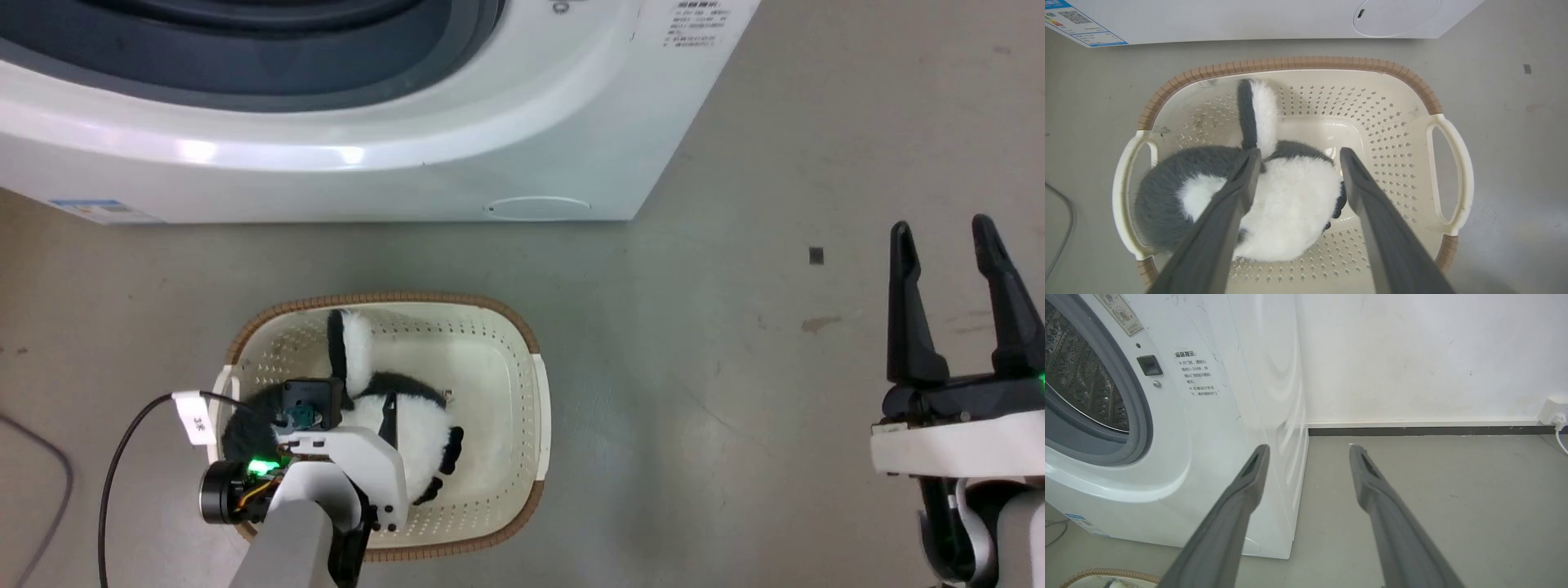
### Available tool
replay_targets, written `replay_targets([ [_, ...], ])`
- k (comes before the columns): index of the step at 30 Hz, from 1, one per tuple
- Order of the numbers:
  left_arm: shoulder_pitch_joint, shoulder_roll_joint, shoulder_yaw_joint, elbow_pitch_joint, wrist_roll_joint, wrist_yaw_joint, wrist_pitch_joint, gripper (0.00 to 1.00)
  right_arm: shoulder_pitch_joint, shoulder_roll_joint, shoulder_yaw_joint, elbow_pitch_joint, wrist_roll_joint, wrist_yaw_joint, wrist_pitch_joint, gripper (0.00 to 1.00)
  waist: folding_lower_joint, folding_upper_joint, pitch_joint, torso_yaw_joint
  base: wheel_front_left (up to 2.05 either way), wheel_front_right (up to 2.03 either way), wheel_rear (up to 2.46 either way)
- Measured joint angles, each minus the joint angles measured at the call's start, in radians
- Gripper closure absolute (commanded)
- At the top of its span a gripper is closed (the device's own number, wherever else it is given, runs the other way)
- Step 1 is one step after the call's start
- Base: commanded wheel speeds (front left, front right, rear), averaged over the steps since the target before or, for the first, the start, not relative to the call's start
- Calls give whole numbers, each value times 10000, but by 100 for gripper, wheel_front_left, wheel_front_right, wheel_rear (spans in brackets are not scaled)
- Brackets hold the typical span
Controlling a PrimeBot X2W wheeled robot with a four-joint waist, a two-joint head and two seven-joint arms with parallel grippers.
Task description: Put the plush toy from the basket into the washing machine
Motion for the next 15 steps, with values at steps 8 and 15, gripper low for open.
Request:
replay_targets([
  [8, -654, 94, -176, 798, -138, 69, 0, 0, -277, 0, -107, -324, 88, -2, -169, 0, 0, 0, 727, 25, 0, 0, 0],
  [15, -1173, 96, -255, 1517, -454, 67, -4, 0, -517, 0, -174, -566, 165, 0, -284, 0, 0, 0, 1378, 30, 0, 0, 0],
])
